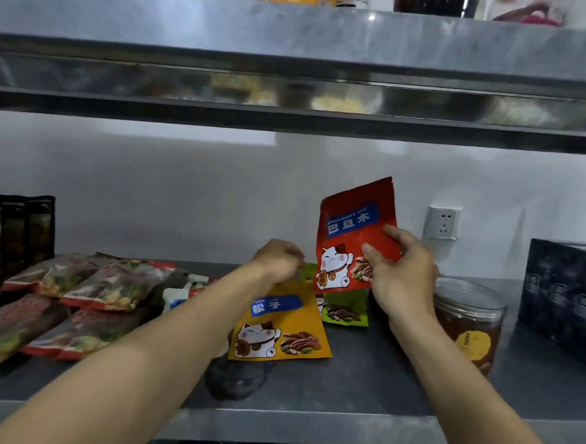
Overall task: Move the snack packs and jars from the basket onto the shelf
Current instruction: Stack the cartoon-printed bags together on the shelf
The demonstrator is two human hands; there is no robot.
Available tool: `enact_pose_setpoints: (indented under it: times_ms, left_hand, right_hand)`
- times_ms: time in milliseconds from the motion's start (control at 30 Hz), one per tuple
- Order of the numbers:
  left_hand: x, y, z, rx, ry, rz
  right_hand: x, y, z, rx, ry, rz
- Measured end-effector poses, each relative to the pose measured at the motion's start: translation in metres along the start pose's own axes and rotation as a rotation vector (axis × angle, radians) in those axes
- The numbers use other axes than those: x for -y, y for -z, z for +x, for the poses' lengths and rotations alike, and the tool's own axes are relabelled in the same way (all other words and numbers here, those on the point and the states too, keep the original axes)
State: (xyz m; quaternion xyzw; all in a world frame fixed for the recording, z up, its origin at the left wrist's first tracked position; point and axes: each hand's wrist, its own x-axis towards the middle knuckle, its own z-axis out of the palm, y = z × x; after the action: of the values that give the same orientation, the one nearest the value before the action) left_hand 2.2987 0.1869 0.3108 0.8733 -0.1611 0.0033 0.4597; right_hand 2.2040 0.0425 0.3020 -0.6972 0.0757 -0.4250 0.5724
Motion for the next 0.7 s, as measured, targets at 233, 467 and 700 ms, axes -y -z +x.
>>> enact_pose_setpoints:
  times_ms: [233,467,700]
  left_hand:
    - [0.021,-0.018,0.049,0.174,0.102,0.335]
    - [0.022,-0.028,0.093,0.221,0.164,0.208]
    - [0.026,-0.038,0.111,-0.030,-0.065,-0.101]
  right_hand:
    - [-0.015,-0.003,0.012,-0.034,0.055,-0.073]
    - [-0.022,-0.005,0.030,-0.094,0.089,-0.100]
    - [-0.028,-0.006,0.040,-0.072,0.079,-0.053]
